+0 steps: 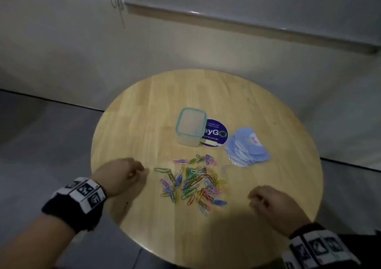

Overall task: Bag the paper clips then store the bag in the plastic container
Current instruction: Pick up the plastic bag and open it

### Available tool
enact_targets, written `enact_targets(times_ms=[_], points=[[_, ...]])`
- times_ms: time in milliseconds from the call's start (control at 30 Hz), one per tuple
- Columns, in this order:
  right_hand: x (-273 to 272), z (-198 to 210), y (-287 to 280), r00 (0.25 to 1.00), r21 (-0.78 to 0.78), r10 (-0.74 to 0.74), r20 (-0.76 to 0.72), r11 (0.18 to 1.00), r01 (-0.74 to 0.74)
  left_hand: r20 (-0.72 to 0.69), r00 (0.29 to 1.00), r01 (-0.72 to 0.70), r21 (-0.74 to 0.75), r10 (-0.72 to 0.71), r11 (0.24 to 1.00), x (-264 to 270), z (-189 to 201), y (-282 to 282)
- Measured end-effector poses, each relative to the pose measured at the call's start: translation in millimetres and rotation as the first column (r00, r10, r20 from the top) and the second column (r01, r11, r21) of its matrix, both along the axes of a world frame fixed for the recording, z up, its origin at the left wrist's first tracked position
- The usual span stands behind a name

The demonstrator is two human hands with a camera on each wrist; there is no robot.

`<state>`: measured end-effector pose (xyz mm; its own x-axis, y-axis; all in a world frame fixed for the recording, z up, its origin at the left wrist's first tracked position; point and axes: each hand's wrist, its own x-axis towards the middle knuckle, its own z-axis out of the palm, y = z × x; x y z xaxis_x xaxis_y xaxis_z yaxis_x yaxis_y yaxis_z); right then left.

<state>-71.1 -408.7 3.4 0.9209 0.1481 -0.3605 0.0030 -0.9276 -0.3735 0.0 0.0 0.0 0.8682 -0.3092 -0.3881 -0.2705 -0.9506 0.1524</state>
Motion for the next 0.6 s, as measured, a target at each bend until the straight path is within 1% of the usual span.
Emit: enact_targets(times_ms=[67, 133, 200, 267, 333, 400, 500, 533, 600], points=[[26.4, 2.4, -8.3, 0.985, 0.047, -0.085, 0.153, 0.996, 0.079, 0.135, 0.991, -0.004, -0.056, 0.012, 0.998, 19.4, -2.9, 1.0], [57.9, 8.8, -16.0, 0.959, 0.023, -0.092, 0.270, 0.996, 0.089, 0.244, 0.970, 0.016, -0.109, 0.011, 0.994, 42.8, -0.6, -2.9], [84.1, 11.4, -19.8, 0.949, -0.019, -0.065, 0.308, 0.997, 0.075, 0.315, 0.949, 0.067, -0.123, -0.025, 0.990, 59.1, 2.3, -13.9], [108.9, 8.5, -23.6, 0.945, -0.064, -0.048, 0.323, 0.995, 0.072, 0.392, 0.919, 0.112, -0.147, -0.046, 0.983, 70.7, 3.4, -24.9], [131.4, 3.7, -21.2, 0.941, -0.117, -0.027, 0.339, 0.991, 0.071, 0.441, 0.897, 0.140, -0.200, -0.039, 0.970, 76.6, 4.9, -38.3], [150.6, -6.8, -13.9, 0.945, -0.188, -0.012, 0.326, 0.979, 0.077, 0.455, 0.889, 0.178, -0.235, -0.054, 0.955, 78.0, 3.5, -53.9], [165.6, -23.0, 1.6, 0.966, -0.348, 0.004, 0.257, 0.933, 0.088, 0.456, 0.887, 0.208, -0.249, -0.075, 0.946, 73.2, 1.2, -72.7], [168.5, -27.8, 4.5, 0.971, -0.375, 0.004, 0.241, 0.923, 0.089, 0.456, 0.887, 0.206, -0.250, -0.073, 0.946, 71.1, 1.1, -76.5], [168.9, -32.6, 8.3, 0.976, -0.369, -0.023, 0.218, 0.924, 0.104, 0.438, 0.898, 0.185, -0.274, -0.048, 0.944, 64.2, 2.0, -82.1]])
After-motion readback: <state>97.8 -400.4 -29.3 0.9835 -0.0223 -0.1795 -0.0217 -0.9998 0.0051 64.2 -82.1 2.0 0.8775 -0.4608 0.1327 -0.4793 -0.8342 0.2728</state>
